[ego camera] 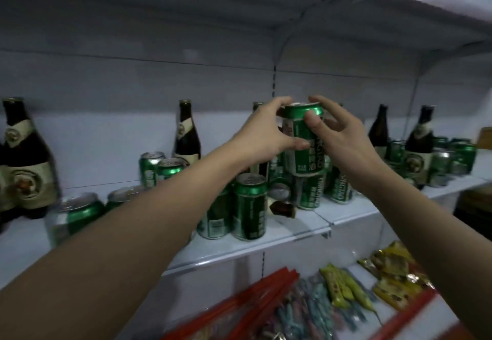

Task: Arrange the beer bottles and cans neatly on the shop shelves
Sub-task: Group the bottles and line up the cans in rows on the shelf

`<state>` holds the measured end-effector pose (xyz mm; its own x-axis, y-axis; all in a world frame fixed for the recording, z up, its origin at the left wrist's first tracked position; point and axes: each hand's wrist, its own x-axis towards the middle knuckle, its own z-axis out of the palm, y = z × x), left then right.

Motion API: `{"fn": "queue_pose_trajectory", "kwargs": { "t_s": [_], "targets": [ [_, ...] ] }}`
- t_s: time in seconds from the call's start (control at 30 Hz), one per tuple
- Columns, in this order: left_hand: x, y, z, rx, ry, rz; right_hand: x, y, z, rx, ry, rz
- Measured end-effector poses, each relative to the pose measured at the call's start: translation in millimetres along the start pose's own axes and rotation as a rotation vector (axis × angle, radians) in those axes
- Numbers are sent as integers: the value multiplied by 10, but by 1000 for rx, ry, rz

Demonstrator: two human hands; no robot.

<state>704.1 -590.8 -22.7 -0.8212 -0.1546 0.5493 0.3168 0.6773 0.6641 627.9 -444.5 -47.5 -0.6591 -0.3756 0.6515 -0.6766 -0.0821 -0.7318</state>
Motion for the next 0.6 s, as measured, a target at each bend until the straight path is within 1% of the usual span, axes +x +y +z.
{"fn": "queue_pose_trajectory", "kwargs": {
  "t_s": [0.13, 0.23, 0.3, 0.4, 0.5, 0.6],
  "targets": [
    [40, 26, 513, 6, -55, -11, -195, 273, -317, -32, 52, 89],
    [7, -24, 803, 8, -151, -49, -393, 518, -444, -47, 59, 147],
    [-20, -52, 872, 23, -199, -62, -512, 590, -454, -52, 67, 147],
    [-6, 12, 769, 76, -208, -33, -520, 571, -446, -41, 82, 95],
    [61, 136, 450, 118, -196, -12, -327, 395, -321, -2, 93, 33],
    [69, 188, 127, 123, -161, -34, -131, 264, -110, -16, 70, -19]
  ]
}}
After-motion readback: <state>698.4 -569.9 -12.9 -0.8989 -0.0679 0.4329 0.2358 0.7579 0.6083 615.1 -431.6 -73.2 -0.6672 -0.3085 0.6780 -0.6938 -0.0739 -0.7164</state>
